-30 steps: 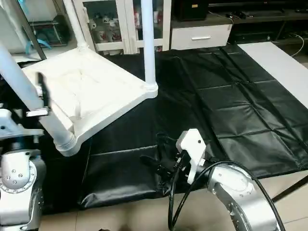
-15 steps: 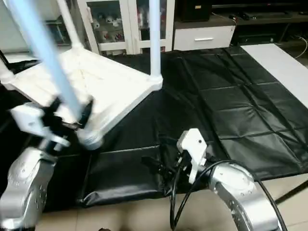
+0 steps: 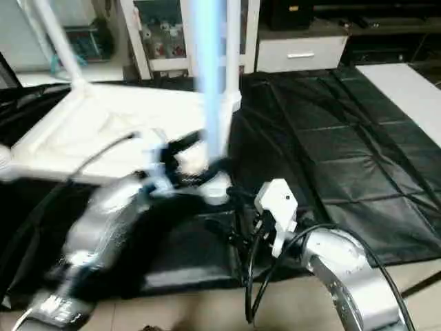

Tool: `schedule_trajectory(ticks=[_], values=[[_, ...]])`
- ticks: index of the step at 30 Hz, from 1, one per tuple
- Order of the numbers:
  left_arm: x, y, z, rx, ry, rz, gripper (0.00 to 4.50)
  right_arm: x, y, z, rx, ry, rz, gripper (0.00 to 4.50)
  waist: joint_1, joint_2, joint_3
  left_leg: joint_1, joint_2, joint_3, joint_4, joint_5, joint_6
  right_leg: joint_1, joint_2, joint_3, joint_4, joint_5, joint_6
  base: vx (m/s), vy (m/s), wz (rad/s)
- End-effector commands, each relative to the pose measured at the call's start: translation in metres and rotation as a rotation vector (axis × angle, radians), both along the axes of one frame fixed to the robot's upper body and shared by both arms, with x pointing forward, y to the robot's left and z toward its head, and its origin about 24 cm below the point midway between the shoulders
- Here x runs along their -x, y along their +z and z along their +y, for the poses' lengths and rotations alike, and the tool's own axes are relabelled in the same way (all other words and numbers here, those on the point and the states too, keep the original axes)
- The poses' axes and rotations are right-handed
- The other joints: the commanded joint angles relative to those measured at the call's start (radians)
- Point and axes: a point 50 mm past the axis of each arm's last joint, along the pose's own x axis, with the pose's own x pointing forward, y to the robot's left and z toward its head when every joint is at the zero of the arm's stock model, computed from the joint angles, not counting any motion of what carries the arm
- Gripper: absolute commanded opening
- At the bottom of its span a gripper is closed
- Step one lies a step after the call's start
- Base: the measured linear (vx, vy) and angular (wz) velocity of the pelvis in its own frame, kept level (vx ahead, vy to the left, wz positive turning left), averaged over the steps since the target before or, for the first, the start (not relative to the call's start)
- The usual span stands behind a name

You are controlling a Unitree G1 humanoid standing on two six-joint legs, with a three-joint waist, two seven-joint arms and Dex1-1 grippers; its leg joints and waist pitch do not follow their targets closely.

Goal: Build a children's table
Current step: Rotate table base

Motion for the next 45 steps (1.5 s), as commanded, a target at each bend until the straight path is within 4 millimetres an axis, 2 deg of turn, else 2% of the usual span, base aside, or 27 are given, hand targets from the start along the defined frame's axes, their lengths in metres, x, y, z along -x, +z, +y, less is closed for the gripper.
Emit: schedule_trajectory(ticks=[1,3,6,8,9,11,14,15,16,17,19,24,27,28,32,35,36,37,40,45], values=[[-0.002,-0.011,-0.008,-0.089,-0.013,0.004,4.45,0.001,0.005,-0.004,0.008,-0.017,-0.034,3.79,-0.003,-0.008,-0.063,0.020,0.041,-0.022,-0.070,-0.201,0.079,0.041,-0.020,0.013,-0.057,-0.121,-0.211,0.000,0.000,0.00],[-0.004,-0.014,-0.006,-0.121,0.003,0.000,4.45,0.001,0.005,-0.005,0.010,-0.021,-0.033,3.79,-0.008,-0.011,-0.061,0.019,0.041,-0.023,-0.073,-0.227,0.076,0.043,-0.020,0.012,-0.061,-0.163,-0.207,0.000,0.000,0.00],[-0.007,-0.022,0.002,-0.191,0.012,0.003,4.45,0.003,0.004,-0.007,0.017,-0.028,-0.030,3.79,-0.014,-0.008,-0.059,0.020,0.041,-0.025,-0.076,-0.266,0.066,0.041,-0.020,0.011,-0.067,-0.228,-0.194,0.000,0.000,0.00],[-0.006,-0.035,0.016,-0.291,-0.040,0.029,4.45,0.006,0.002,-0.009,0.030,-0.031,-0.019,3.79,-0.016,-0.009,-0.059,0.020,0.041,-0.027,-0.078,-0.283,0.058,0.039,-0.019,0.010,-0.069,-0.260,-0.185,0.000,0.000,0.00],[-0.006,-0.036,0.017,-0.298,-0.042,0.030,4.45,0.006,0.002,-0.009,0.031,-0.030,-0.018,3.79,-0.017,-0.009,-0.058,0.019,0.040,-0.028,-0.080,-0.284,0.056,0.039,-0.019,0.010,-0.069,-0.271,-0.181,0.000,0.000,0.00],[-0.010,-0.048,0.032,-0.423,-0.067,0.043,4.45,0.008,-0.001,-0.010,0.047,-0.025,-0.006,3.79,-0.024,-0.005,-0.058,0.023,0.040,-0.028,-0.081,-0.309,0.045,0.033,-0.017,0.009,-0.071,-0.295,-0.171,0.000,0.000,0.00],[-0.015,-0.052,0.040,-0.480,-0.058,0.061,4.45,0.008,-0.002,-0.010,0.058,-0.023,-0.005,3.79,-0.031,-0.003,-0.059,0.024,0.041,-0.029,-0.082,-0.317,0.039,0.032,-0.017,0.009,-0.069,-0.271,-0.184,0.000,0.000,0.00],[-0.018,-0.055,0.045,-0.509,-0.063,0.082,4.45,0.007,-0.002,-0.010,0.067,-0.020,-0.005,3.79,-0.031,-0.007,-0.060,0.025,0.041,-0.028,-0.082,-0.321,0.039,0.032,-0.018,0.009,-0.069,-0.264,-0.193,0.000,0.000,0.00],[-0.019,-0.056,0.046,-0.516,-0.065,0.088,4.45,0.007,-0.002,-0.011,0.070,-0.020,-0.005,3.79,-0.030,-0.006,-0.060,0.024,0.041,-0.028,-0.082,-0.318,0.040,0.033,-0.019,0.009,-0.067,-0.257,-0.199,0.000,0.000,0.00],[-0.020,-0.057,0.048,-0.529,-0.068,0.089,4.29,0.006,-0.002,-0.011,0.074,-0.019,-0.007,3.79,-0.030,-0.005,-0.061,0.024,0.041,-0.028,-0.081,-0.313,0.041,0.034,-0.020,0.009,-0.066,-0.250,-0.203,0.000,0.000,0.00],[-0.021,-0.058,0.049,-0.544,-0.072,0.096,4.29,0.006,-0.002,-0.011,0.077,-0.018,-0.007,3.79,-0.030,-0.005,-0.061,0.022,0.042,-0.028,-0.081,-0.297,0.050,0.037,-0.022,0.009,-0.063,-0.217,-0.217,0.000,0.000,0.00],[-0.032,-0.059,0.054,-0.598,-0.085,0.137,3.93,0.005,-0.002,-0.012,0.101,-0.007,0.000,3.79,-0.028,-0.007,-0.064,0.022,0.042,-0.026,-0.076,-0.258,0.070,0.040,-0.024,0.010,-0.059,-0.171,-0.239,0.000,0.000,0.00],[-0.035,-0.059,0.056,-0.607,-0.099,0.154,3.67,0.002,-0.004,-0.014,0.130,-0.027,0.008,3.79,-0.027,-0.007,-0.063,0.022,0.040,-0.025,-0.075,-0.247,0.079,0.041,-0.024,0.010,-0.059,-0.164,-0.251,0.000,0.000,0.00],[-0.036,-0.058,0.058,-0.614,-0.121,0.169,3.57,-0.004,-0.006,-0.018,0.165,-0.092,0.017,3.79,-0.027,-0.007,-0.063,0.022,0.039,-0.024,-0.074,-0.248,0.080,0.041,-0.024,0.009,-0.060,-0.172,-0.255,0.000,0.000,0.00],[-0.037,-0.060,0.060,-0.637,-0.164,0.209,3.41,-0.013,-0.008,-0.025,0.203,-0.185,0.016,3.79,-0.029,-0.008,-0.061,0.024,0.040,-0.024,-0.076,-0.269,0.062,0.039,-0.025,0.010,-0.062,-0.207,-0.255,0.000,0.000,0.00],[-0.038,-0.061,0.062,-0.661,-0.187,0.218,3.11,-0.015,-0.008,-0.027,0.207,-0.212,0.013,3.79,-0.029,-0.007,-0.063,0.024,0.039,-0.024,-0.075,-0.263,0.063,0.039,-0.025,0.010,-0.061,-0.192,-0.258,0.000,0.000,0.00],[-0.039,-0.061,0.062,-0.665,-0.181,0.218,3.07,-0.015,-0.008,-0.027,0.207,-0.214,0.015,3.79,-0.028,-0.007,-0.064,0.024,0.041,-0.024,-0.075,-0.259,0.066,0.041,-0.025,0.010,-0.060,-0.175,-0.263,0.000,0.000,0.00],[-0.039,-0.061,0.062,-0.665,-0.181,0.218,3.00,-0.015,-0.008,-0.027,0.207,-0.214,0.015,3.79,-0.029,-0.001,-0.064,0.023,0.040,-0.025,-0.074,-0.256,0.068,0.042,-0.025,0.009,-0.058,-0.167,-0.264,0.000,0.000,0.00],[-0.041,-0.061,0.064,-0.685,-0.168,0.222,2.66,-0.015,-0.009,-0.027,0.210,-0.212,0.017,3.79,-0.030,-0.005,-0.064,0.024,0.040,-0.023,-0.073,-0.254,0.078,0.043,-0.025,0.009,-0.058,-0.151,-0.272,0.000,0.000,0.00],[-0.044,-0.062,0.063,-0.725,-0.140,0.208,2.22,-0.015,-0.010,-0.025,0.220,-0.206,0.018,3.79,-0.031,-0.006,-0.063,0.024,0.041,-0.024,-0.074,-0.271,0.072,0.042,-0.025,0.009,-0.061,-0.181,-0.267,0.000,0.000,0.00]])
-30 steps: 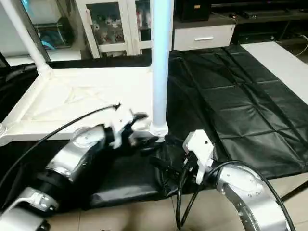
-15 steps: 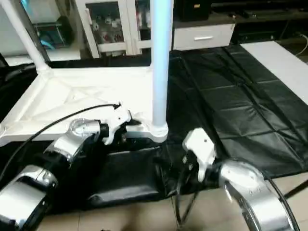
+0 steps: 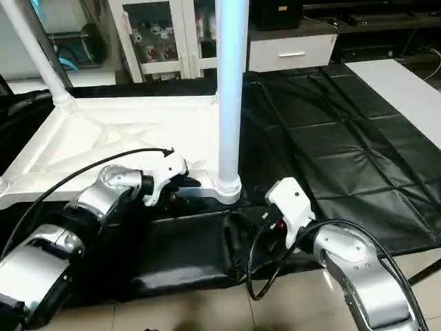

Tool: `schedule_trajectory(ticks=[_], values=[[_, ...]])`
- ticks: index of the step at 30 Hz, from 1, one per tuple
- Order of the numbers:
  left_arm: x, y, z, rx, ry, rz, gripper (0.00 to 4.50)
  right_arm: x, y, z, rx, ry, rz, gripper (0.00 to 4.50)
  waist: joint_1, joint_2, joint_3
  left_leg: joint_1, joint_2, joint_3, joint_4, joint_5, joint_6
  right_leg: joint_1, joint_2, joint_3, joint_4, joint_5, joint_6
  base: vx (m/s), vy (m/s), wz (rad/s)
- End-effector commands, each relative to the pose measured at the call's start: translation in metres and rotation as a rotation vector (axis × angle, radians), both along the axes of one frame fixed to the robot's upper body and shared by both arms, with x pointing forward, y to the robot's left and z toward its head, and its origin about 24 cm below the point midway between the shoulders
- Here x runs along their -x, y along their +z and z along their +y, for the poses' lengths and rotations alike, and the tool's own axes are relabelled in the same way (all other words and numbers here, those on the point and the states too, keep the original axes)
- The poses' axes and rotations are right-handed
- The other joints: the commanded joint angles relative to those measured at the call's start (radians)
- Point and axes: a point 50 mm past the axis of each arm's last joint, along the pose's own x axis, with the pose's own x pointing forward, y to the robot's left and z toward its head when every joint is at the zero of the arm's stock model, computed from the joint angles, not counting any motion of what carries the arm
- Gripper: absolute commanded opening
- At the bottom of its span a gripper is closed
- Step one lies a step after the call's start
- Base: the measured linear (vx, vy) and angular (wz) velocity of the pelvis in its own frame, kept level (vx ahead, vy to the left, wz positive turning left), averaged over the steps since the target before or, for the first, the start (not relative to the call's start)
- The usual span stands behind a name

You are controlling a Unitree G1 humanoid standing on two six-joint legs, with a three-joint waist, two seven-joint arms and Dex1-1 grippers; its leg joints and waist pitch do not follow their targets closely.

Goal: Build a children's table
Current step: Rotate table base

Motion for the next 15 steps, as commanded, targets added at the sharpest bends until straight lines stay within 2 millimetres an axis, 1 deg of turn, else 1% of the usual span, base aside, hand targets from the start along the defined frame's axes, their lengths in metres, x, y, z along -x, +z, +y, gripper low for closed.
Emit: schedule_trajectory(ticks=[1,2,3,5,6,7,8,9,12,13,15], values=[[-0.0040,0.0022,0.0004,-0.043,0.010,-0.037,2.18,-0.0024,0.0023,0.0006,0.015,-0.002,-0.008,3.79,0.002,-0.017,-0.057,0.022,0.042,-0.024,-0.077,-0.272,0.071,0.042,-0.026,0.012,-0.062,-0.182,-0.266,0.000,0.000,0.00],[-0.0040,0.0022,0.0004,-0.043,0.010,-0.037,2.02,-0.0024,0.0023,0.0006,0.015,-0.002,-0.008,3.79,0.001,-0.017,-0.059,0.022,0.041,-0.024,-0.075,-0.271,0.072,0.042,-0.025,0.011,-0.062,-0.179,-0.265,0.000,0.000,0.00],[-0.0044,0.0009,0.0003,-0.063,0.013,-0.040,2.02,-0.0023,0.0023,0.0012,0.015,0.002,-0.009,3.79,0.002,-0.017,-0.059,0.022,0.042,-0.024,-0.076,-0.269,0.072,0.042,-0.026,0.012,-0.061,-0.177,-0.266,0.000,0.000,0.00],[-0.0045,-0.0001,0.0004,-0.081,0.012,-0.040,1.80,-0.0021,0.0023,0.0017,0.015,0.006,-0.010,3.79,0.001,-0.017,-0.058,0.023,0.042,-0.024,-0.076,-0.268,0.073,0.041,-0.026,0.012,-0.062,-0.178,-0.265,0.000,0.000,0.00],[-0.0043,-0.0007,0.0007,-0.094,0.005,-0.039,1.80,-0.0020,0.0024,0.0019,0.015,0.008,-0.010,3.79,0.001,-0.017,-0.058,0.022,0.042,-0.024,-0.076,-0.270,0.072,0.041,-0.025,0.012,-0.063,-0.182,-0.263,0.000,0.000,0.00],[-0.0040,-0.0016,0.0011,-0.119,-0.009,-0.032,1.59,-0.0013,0.0024,0.0020,0.017,0.013,-0.011,3.79,0.001,-0.016,-0.057,0.022,0.042,-0.024,-0.077,-0.273,0.071,0.040,-0.026,0.012,-0.064,-0.184,-0.263,0.000,0.000,0.00],[-0.0037,-0.0024,0.0020,-0.145,-0.022,-0.025,1.59,-0.0005,0.0023,0.0020,0.018,0.017,-0.012,3.79,0.001,-0.016,-0.057,0.022,0.042,-0.024,-0.077,-0.275,0.070,0.041,-0.025,0.012,-0.063,-0.184,-0.263,0.000,0.000,0.00],[-0.0037,-0.0025,0.0024,-0.154,-0.025,-0.024,1.51,-0.0002,0.0022,0.0021,0.019,0.018,-0.012,3.79,0.000,-0.014,-0.057,0.023,0.043,-0.024,-0.078,-0.282,0.066,0.040,-0.025,0.012,-0.064,-0.188,-0.263,0.000,0.000,0.00],[-0.0038,-0.0028,0.0035,-0.169,-0.029,-0.022,1.26,0.0002,0.0020,0.0025,0.019,0.020,-0.013,3.79,0.000,-0.014,-0.058,0.022,0.043,-0.025,-0.078,-0.279,0.065,0.042,-0.026,0.012,-0.062,-0.165,-0.270,0.000,0.000,0.00],[-0.0041,-0.0027,0.0045,-0.175,-0.026,-0.015,1.20,0.0005,0.0020,0.0030,0.016,0.022,-0.014,3.79,0.001,-0.011,-0.057,0.022,0.043,-0.025,-0.078,-0.279,0.066,0.042,-0.026,0.012,-0.061,-0.163,-0.273,0.000,0.000,0.00],[-0.0046,-0.0031,0.0057,-0.174,-0.009,0.001,1.09,0.0007,0.0019,0.0032,0.014,0.020,-0.016,3.79,0.000,-0.013,-0.057,0.024,0.043,-0.025,-0.078,-0.285,0.065,0.041,-0.026,0.012,-0.061,-0.164,-0.276,0.000,0.000,0.00]])
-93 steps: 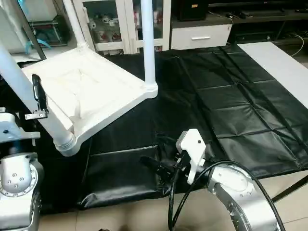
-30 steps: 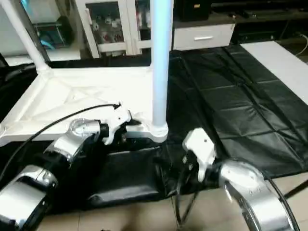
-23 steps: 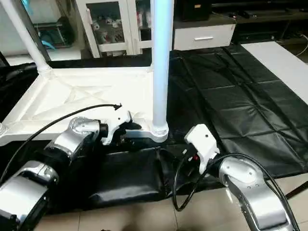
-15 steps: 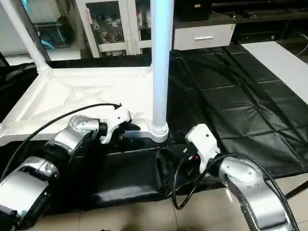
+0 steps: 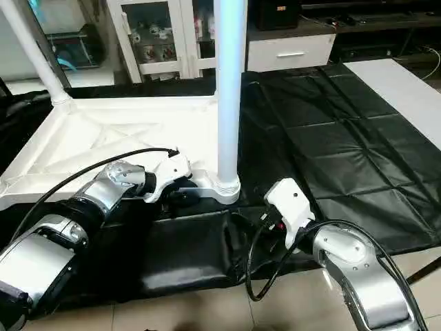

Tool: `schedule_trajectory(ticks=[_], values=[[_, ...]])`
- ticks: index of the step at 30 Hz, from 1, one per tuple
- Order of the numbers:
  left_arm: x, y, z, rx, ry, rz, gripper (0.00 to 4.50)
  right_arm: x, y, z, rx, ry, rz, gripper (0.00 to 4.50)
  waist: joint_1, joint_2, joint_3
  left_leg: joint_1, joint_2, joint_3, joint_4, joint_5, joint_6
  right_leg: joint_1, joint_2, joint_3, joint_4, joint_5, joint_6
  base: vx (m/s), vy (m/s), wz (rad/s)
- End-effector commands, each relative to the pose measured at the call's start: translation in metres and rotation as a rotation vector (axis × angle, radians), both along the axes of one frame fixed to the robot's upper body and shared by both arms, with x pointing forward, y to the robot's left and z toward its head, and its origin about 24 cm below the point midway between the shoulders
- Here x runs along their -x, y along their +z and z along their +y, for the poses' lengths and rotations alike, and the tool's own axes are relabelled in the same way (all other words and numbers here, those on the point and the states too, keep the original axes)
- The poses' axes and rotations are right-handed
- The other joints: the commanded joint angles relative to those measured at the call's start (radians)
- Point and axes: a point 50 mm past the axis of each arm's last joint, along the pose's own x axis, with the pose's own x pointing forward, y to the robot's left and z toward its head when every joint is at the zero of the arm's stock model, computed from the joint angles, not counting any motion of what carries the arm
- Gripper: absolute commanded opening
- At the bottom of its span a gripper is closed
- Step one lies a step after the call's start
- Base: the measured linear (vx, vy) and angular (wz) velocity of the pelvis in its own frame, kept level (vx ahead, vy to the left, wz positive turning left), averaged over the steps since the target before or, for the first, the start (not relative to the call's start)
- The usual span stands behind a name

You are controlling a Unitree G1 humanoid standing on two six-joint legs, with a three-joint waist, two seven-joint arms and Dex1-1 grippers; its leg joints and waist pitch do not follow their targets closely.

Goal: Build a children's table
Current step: Rotate table base

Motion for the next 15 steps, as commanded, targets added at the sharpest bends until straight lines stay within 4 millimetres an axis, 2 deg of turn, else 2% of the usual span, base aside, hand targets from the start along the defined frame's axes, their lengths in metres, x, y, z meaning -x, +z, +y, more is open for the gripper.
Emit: schedule_trajectory(ticks=[1,2,3,5,6,9,11,12,13,15], values=[[0.001,-0.005,0.006,-0.036,0.017,0.048,0.91,0.000,0.003,0.002,0.000,0.011,-0.018,3.79,0.001,-0.014,-0.057,0.023,0.042,-0.024,-0.078,-0.286,0.065,0.041,-0.026,0.012,-0.061,-0.165,-0.276,0.000,0.000,0.00],[0.001,-0.005,0.006,-0.036,0.017,0.048,0.91,0.000,0.003,0.002,0.000,0.011,-0.018,3.79,0.001,-0.014,-0.057,0.023,0.042,-0.024,-0.078,-0.288,0.064,0.041,-0.026,0.012,-0.062,-0.169,-0.277,0.000,0.000,0.00],[0.002,-0.007,0.009,-0.036,0.041,0.075,0.84,-0.001,0.003,0.001,-0.001,-0.003,-0.022,3.79,0.001,-0.010,-0.056,0.023,0.042,-0.024,-0.079,-0.293,0.061,0.041,-0.027,0.012,-0.061,-0.175,-0.276,0.000,0.000,0.00],[0.003,-0.011,0.013,-0.028,0.080,0.108,0.76,-0.002,0.001,0.000,0.001,-0.032,-0.027,3.79,-0.002,-0.013,-0.056,0.023,0.043,-0.025,-0.080,-0.295,0.057,0.041,-0.026,0.012,-0.062,-0.181,-0.275,0.000,0.000,0.00],[0.004,-0.013,0.017,-0.011,0.124,0.126,0.69,-0.003,0.001,-0.002,0.004,-0.051,-0.034,3.79,-0.003,-0.009,-0.056,0.023,0.043,-0.025,-0.081,-0.296,0.054,0.041,-0.027,0.012,-0.062,-0.177,-0.276,0.000,0.000,0.00],[0.009,-0.024,0.029,-0.004,0.252,0.157,0.58,-0.006,0.001,-0.003,-0.001,-0.079,-0.041,3.79,-0.006,-0.011,-0.055,0.020,0.042,-0.025,-0.081,-0.296,0.061,0.043,-0.027,0.011,-0.062,-0.183,-0.280,0.000,0.000,0.00],[0.011,-0.028,0.033,-0.014,0.284,0.159,0.53,-0.006,0.000,-0.003,-0.002,-0.082,-0.041,3.79,-0.013,-0.009,-0.053,0.020,0.041,-0.026,-0.082,-0.317,0.063,0.043,-0.027,0.010,-0.067,-0.239,-0.265,0.000,0.000,0.00],[0.014,-0.034,0.040,-0.037,0.334,0.151,0.53,-0.006,0.000,-0.002,-0.005,-0.083,-0.041,3.79,-0.019,-0.024,-0.050,0.016,0.039,-0.026,-0.084,-0.339,0.061,0.041,-0.024,0.008,-0.072,-0.284,-0.250,0.000,0.000,0.00],[0.016,-0.038,0.045,-0.053,0.364,0.144,0.50,-0.007,0.000,-0.001,-0.006,-0.084,-0.041,3.79,-0.026,-0.017,-0.046,0.015,0.038,-0.029,-0.087,-0.361,0.057,0.040,-0.025,0.007,-0.074,-0.330,-0.236,0.000,0.000,0.00],[0.019,-0.043,0.052,-0.068,0.413,0.144,0.40,-0.007,0.000,-0.001,-0.007,-0.088,-0.040,3.79,-0.038,-0.014,-0.045,0.011,0.035,-0.033,-0.088,-0.382,0.049,0.042,-0.025,0.004,-0.077,-0.379,-0.215,0.000,0.000,0.00]])
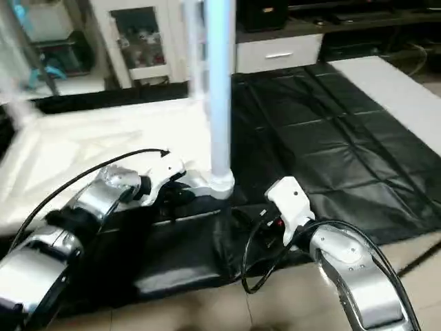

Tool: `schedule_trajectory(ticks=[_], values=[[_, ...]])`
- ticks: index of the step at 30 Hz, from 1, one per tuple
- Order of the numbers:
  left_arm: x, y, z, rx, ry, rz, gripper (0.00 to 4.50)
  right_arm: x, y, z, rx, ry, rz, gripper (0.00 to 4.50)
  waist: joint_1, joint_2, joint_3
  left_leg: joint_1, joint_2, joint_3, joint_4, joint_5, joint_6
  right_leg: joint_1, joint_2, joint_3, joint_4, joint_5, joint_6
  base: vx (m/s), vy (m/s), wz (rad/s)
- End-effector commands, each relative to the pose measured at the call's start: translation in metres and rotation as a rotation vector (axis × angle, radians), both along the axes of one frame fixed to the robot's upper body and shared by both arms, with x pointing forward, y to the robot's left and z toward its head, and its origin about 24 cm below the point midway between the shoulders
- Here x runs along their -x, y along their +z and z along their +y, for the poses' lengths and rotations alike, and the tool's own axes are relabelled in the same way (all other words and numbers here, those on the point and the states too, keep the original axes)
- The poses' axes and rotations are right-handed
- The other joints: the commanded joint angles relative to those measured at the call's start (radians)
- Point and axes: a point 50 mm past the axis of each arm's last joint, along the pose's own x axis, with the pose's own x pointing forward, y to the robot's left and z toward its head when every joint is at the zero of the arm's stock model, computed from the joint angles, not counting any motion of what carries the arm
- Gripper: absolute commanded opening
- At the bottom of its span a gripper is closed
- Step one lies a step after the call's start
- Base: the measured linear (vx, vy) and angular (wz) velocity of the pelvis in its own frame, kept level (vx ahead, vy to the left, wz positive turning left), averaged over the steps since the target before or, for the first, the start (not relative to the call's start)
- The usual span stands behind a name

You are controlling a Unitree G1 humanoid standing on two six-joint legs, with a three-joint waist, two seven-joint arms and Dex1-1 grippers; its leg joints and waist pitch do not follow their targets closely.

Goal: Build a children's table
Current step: Rotate table base

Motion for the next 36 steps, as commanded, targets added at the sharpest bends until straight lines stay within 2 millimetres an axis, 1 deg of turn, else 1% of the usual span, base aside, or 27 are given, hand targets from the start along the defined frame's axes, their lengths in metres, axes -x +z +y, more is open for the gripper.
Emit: schedule_trajectory(ticks=[1,2,3,4,7,9,11,12,13,14,15,16,17,18,19,20,21,22,24,25,26,29,30,31,32,33,36], values=[[0.013,-0.031,0.034,-0.095,0.184,0.101,0.39,-0.003,0.002,-0.002,0.008,-0.014,-0.015,3.79,-0.004,-0.026,-0.037,-0.003,0.033,-0.037,-0.090,-0.412,0.040,0.041,-0.024,0.001,-0.080,-0.450,-0.183,0.000,0.000,0.00],[0.017,-0.034,0.040,-0.120,0.219,0.103,0.37,-0.005,0.002,-0.001,0.007,-0.018,-0.015,3.79,-0.010,-0.024,-0.037,-0.002,0.032,-0.039,-0.091,-0.426,0.034,0.040,-0.025,-0.001,-0.083,-0.484,-0.168,0.000,0.000,0.00],[0.017,-0.034,0.040,-0.120,0.219,0.103,0.34,-0.005,0.002,-0.001,0.007,-0.018,-0.015,3.79,-0.017,-0.026,-0.038,-0.003,0.034,-0.046,-0.092,-0.436,0.024,0.041,-0.029,-0.003,-0.082,-0.518,-0.151,0.000,0.000,0.00],[0.017,-0.034,0.040,-0.120,0.219,0.103,0.34,-0.005,0.002,-0.001,0.007,-0.018,-0.015,3.79,-0.030,-0.026,-0.034,-0.001,0.029,-0.048,-0.090,-0.467,0.019,0.031,-0.026,-0.005,-0.093,-0.569,-0.133,0.000,0.000,0.00],[0.017,-0.034,0.040,-0.120,0.219,0.103,0.34,-0.005,0.002,-0.001,0.007,-0.018,-0.015,3.79,-0.053,-0.027,-0.030,0.002,0.023,-0.060,-0.087,-0.525,0.004,0.022,-0.027,-0.012,-0.107,-0.666,-0.097,0.000,0.000,0.00],[0.017,-0.034,0.040,-0.120,0.219,0.103,0.34,-0.005,0.002,-0.001,0.007,-0.018,-0.015,3.79,-0.064,-0.025,-0.028,0.002,0.022,-0.067,-0.088,-0.548,0.002,0.020,-0.027,-0.016,-0.111,-0.684,-0.087,0.000,0.000,0.00],[0.018,-0.034,0.042,-0.124,0.229,0.098,0.34,-0.005,0.002,-0.001,0.007,-0.020,-0.016,3.79,-0.070,-0.024,-0.028,0.004,0.023,-0.070,-0.089,-0.570,-0.001,0.019,-0.028,-0.020,-0.114,-0.683,-0.085,0.000,0.000,0.00],[0.021,-0.032,0.042,-0.117,0.238,0.075,0.20,-0.007,0.002,-0.001,0.005,-0.026,-0.018,3.79,-0.073,-0.026,-0.030,0.003,0.027,-0.075,-0.093,-0.569,0.000,0.024,-0.030,-0.022,-0.108,-0.644,-0.099,0.000,0.000,0.00],[0.032,-0.023,0.024,-0.019,0.070,-0.005,0.20,-0.010,0.003,0.000,-0.006,-0.032,-0.020,3.79,-0.081,-0.029,-0.028,-0.005,0.031,-0.078,-0.100,-0.578,-0.001,0.029,-0.030,-0.027,-0.105,-0.619,-0.108,0.000,0.000,0.00],[0.032,-0.023,0.024,-0.019,0.070,-0.005,0.14,-0.010,0.003,0.000,-0.006,-0.032,-0.020,3.79,-0.086,-0.027,-0.026,-0.011,0.034,-0.084,-0.106,-0.579,0.002,0.034,-0.034,-0.029,-0.105,-0.604,-0.112,0.000,0.000,0.00],[0.041,-0.018,0.012,0.042,-0.055,-0.045,0.09,-0.011,0.004,0.001,-0.014,-0.033,-0.020,3.79,-0.098,-0.022,-0.022,-0.017,0.035,-0.086,-0.111,-0.614,-0.002,0.034,-0.036,-0.035,-0.104,-0.628,-0.106,0.000,0.000,0.00],[0.049,-0.015,0.004,0.077,-0.157,-0.077,0.05,-0.011,0.005,0.001,-0.019,-0.034,-0.021,3.79,-0.101,-0.025,-0.024,-0.012,0.033,-0.086,-0.108,-0.634,-0.007,0.028,-0.036,-0.034,-0.105,-0.634,-0.102,0.000,0.000,0.00],[0.056,-0.013,-0.001,0.085,-0.226,-0.103,0.05,-0.012,0.006,0.001,-0.024,-0.034,-0.022,3.79,-0.101,-0.027,-0.025,-0.002,0.031,-0.085,-0.103,-0.643,-0.006,0.019,-0.038,-0.029,-0.111,-0.635,-0.104,0.000,0.000,0.00],[0.058,-0.014,0.000,0.070,-0.247,-0.106,0.02,-0.012,0.006,0.001,-0.026,-0.034,-0.022,3.79,-0.095,-0.029,-0.030,0.008,0.031,-0.079,-0.098,-0.622,0.002,0.011,-0.038,-0.021,-0.111,-0.597,-0.120,0.031,-0.004,0.19],[0.059,-0.014,0.000,0.053,-0.270,-0.116,0.02,-0.012,0.007,0.000,-0.027,-0.034,-0.023,3.79,-0.080,-0.029,-0.030,0.020,0.030,-0.069,-0.094,-0.609,0.012,-0.001,-0.034,-0.015,-0.114,-0.577,-0.132,-0.007,-0.019,0.31],[0.060,-0.014,0.001,0.043,-0.274,-0.121,0.02,-0.013,0.007,0.001,-0.029,-0.033,-0.024,3.79,-0.073,-0.029,-0.029,0.027,0.029,-0.063,-0.092,-0.607,0.013,-0.006,-0.032,-0.012,-0.116,-0.577,-0.135,-0.007,-0.019,0.31],[0.059,-0.014,0.001,0.041,-0.265,-0.122,0.02,-0.013,0.008,0.001,-0.030,-0.032,-0.025,3.79,-0.063,-0.029,-0.028,0.028,0.030,-0.059,-0.093,-0.591,0.013,-0.004,-0.031,-0.010,-0.113,-0.567,-0.141,-0.011,-0.019,0.26],[0.058,-0.014,0.002,0.040,-0.248,-0.127,0.02,-0.013,0.008,0.001,-0.032,-0.029,-0.026,3.79,-0.058,-0.028,-0.030,0.023,0.033,-0.059,-0.096,-0.574,0.013,0.002,-0.032,-0.009,-0.109,-0.550,-0.144,0.000,0.000,0.00],[0.053,-0.011,0.002,0.057,-0.178,-0.134,0.02,-0.014,0.009,0.003,-0.037,-0.022,-0.028,3.79,-0.042,-0.025,-0.031,0.011,0.038,-0.059,-0.103,-0.524,0.011,0.014,-0.030,-0.005,-0.094,-0.457,-0.161,0.000,0.000,0.00],[0.053,-0.009,0.002,0.064,-0.155,-0.133,0.33,-0.014,0.009,0.003,-0.040,-0.018,-0.029,3.79,-0.037,-0.028,-0.035,0.005,0.040,-0.059,-0.106,-0.487,0.014,0.024,-0.032,-0.003,-0.084,-0.407,-0.172,0.000,0.000,0.00],[0.053,-0.009,0.002,0.064,-0.155,-0.133,0.52,-0.014,0.009,0.003,-0.040,-0.018,-0.029,3.79,-0.036,-0.030,-0.034,0.002,0.039,-0.058,-0.105,-0.474,0.017,0.026,-0.032,-0.003,-0.083,-0.394,-0.175,0.000,0.000,0.00],[0.051,-0.005,0.006,0.057,-0.097,-0.141,0.71,-0.015,0.010,0.005,-0.045,-0.005,-0.027,3.79,-0.031,-0.029,-0.038,0.001,0.037,-0.052,-0.100,-0.425,0.036,0.031,-0.033,-0.001,-0.079,-0.355,-0.185,0.000,0.000,0.00],[0.048,-0.004,0.008,0.047,-0.074,-0.157,0.88,-0.015,0.009,0.005,-0.045,-0.001,-0.026,3.79,-0.030,-0.041,-0.040,-0.001,0.037,-0.050,-0.098,-0.409,0.046,0.032,-0.032,0.000,-0.079,-0.347,-0.189,0.000,0.000,0.00],[0.048,-0.004,0.008,0.042,-0.069,-0.160,0.88,-0.015,0.009,0.005,-0.045,-0.001,-0.026,3.79,-0.026,-0.031,-0.041,-0.002,0.037,-0.051,-0.098,-0.387,0.052,0.035,-0.033,0.000,-0.075,-0.328,-0.193,0.000,0.000,0.00],[0.047,-0.004,0.009,0.031,-0.070,-0.172,1.00,-0.015,0.009,0.005,-0.045,0.001,-0.026,3.79,-0.027,-0.029,-0.040,-0.002,0.037,-0.052,-0.098,-0.382,0.051,0.035,-0.032,0.000,-0.075,-0.320,-0.195,0.000,0.000,0.00],[0.046,-0.004,0.009,0.023,-0.071,-0.180,1.17,-0.015,0.009,0.005,-0.045,0.002,-0.025,3.79,-0.027,-0.031,-0.041,-0.001,0.038,-0.052,-0.098,-0.377,0.050,0.035,-0.029,-0.001,-0.074,-0.297,-0.198,0.000,0.000,0.00],[0.046,-0.003,0.009,0.042,-0.081,-0.163,1.31,-0.015,0.009,0.006,-0.043,0.014,-0.023,3.79,-0.025,-0.035,-0.042,0.001,0.037,-0.049,-0.096,-0.371,0.053,0.037,-0.030,0.000,-0.074,-0.283,-0.205,0.000,0.000,0.00]])
